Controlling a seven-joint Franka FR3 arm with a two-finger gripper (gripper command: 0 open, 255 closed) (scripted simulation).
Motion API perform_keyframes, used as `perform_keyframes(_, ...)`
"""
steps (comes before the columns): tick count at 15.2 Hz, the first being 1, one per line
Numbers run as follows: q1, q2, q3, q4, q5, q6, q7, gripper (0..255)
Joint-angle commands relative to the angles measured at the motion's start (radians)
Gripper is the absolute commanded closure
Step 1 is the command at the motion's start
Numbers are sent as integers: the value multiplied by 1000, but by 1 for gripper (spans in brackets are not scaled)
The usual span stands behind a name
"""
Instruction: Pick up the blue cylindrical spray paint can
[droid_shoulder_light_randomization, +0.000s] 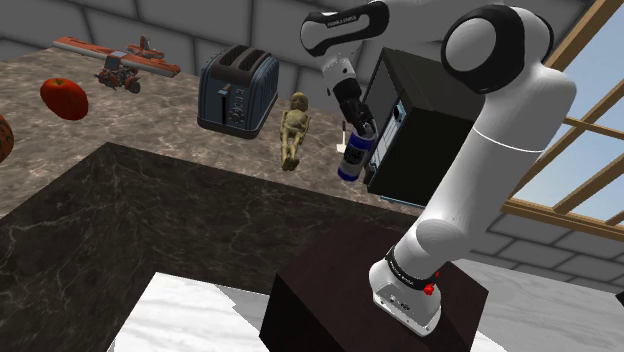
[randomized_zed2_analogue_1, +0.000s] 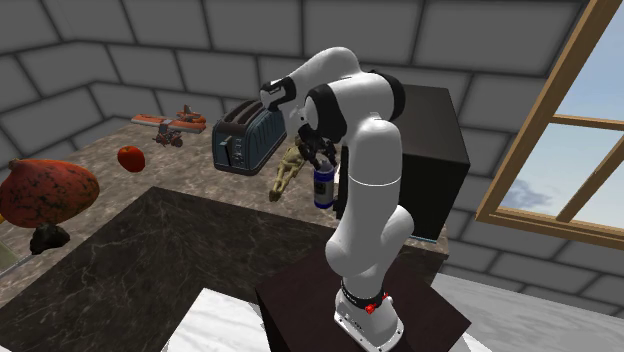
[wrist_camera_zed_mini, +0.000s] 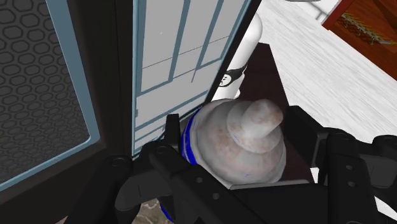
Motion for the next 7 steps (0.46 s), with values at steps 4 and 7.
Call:
perform_keyframes(4, 1, -18, 0, 46, -7, -63, -5, 255)
perform_keyframes(7, 1, -21, 0, 58, -8, -78, -6, 255)
